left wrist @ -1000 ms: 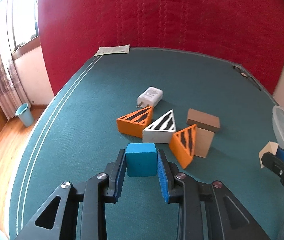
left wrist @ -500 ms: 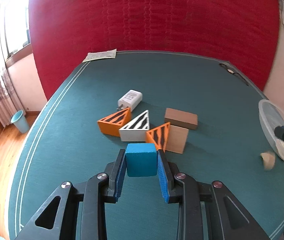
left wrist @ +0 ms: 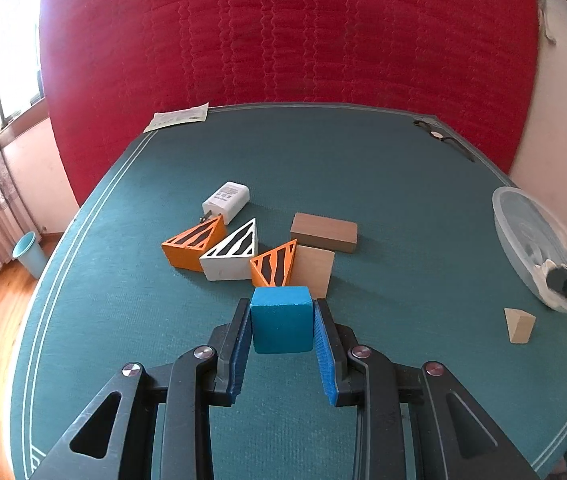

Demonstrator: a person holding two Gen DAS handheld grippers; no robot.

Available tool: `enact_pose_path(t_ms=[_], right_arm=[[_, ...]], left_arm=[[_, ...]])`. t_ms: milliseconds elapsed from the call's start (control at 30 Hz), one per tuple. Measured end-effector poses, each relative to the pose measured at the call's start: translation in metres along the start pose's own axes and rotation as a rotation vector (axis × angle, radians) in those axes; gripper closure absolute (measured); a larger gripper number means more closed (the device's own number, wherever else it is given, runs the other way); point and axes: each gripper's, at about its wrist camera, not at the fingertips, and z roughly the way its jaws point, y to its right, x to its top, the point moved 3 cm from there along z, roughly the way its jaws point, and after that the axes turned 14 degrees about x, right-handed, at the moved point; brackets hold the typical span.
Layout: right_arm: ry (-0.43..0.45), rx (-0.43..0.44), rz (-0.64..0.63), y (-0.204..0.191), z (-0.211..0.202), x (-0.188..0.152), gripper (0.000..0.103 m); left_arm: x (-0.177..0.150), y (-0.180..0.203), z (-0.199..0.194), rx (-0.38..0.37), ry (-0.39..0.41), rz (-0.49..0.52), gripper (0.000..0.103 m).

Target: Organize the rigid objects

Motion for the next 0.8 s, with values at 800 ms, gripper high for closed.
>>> enact_pose_path(t_ms=[800], right_arm=[[-0.142, -0.146, -0.1, -0.001, 0.045, -0.036, 0.07]], left_arm=[[-0.005, 0.016, -0.004, -0.021, -0.001, 0.021, 0.071]])
